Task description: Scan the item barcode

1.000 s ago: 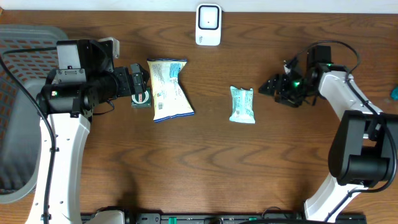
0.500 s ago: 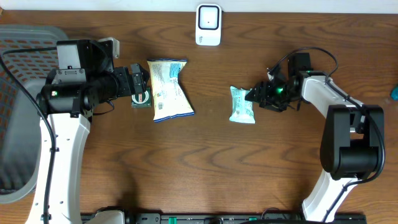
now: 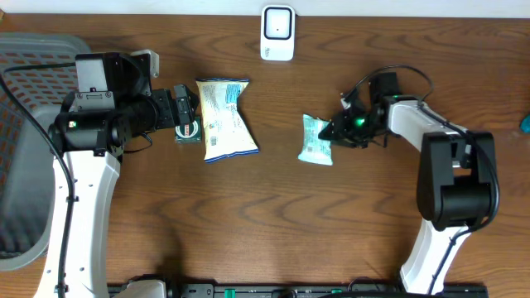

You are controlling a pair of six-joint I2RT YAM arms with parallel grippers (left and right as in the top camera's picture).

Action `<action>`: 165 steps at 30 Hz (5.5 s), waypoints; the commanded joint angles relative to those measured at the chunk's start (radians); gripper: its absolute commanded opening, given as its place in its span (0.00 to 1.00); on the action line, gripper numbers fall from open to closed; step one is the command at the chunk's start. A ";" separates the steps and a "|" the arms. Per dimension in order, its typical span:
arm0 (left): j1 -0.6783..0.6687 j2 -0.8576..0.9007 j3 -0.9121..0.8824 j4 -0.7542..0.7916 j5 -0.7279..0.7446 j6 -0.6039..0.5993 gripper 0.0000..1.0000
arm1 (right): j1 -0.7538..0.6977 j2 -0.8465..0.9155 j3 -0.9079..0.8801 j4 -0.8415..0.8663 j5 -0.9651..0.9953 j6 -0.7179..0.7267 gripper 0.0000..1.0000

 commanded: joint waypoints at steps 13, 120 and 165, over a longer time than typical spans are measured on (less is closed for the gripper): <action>-0.001 0.003 0.002 0.001 -0.007 0.013 0.98 | -0.031 -0.076 0.015 0.003 0.165 0.011 0.01; -0.001 0.003 0.002 0.001 -0.007 0.013 0.98 | -0.142 -0.095 0.245 -0.581 0.591 -0.334 0.88; -0.001 0.003 0.002 0.001 -0.007 0.013 0.98 | -0.128 -0.095 0.101 -0.302 -0.533 -0.285 0.01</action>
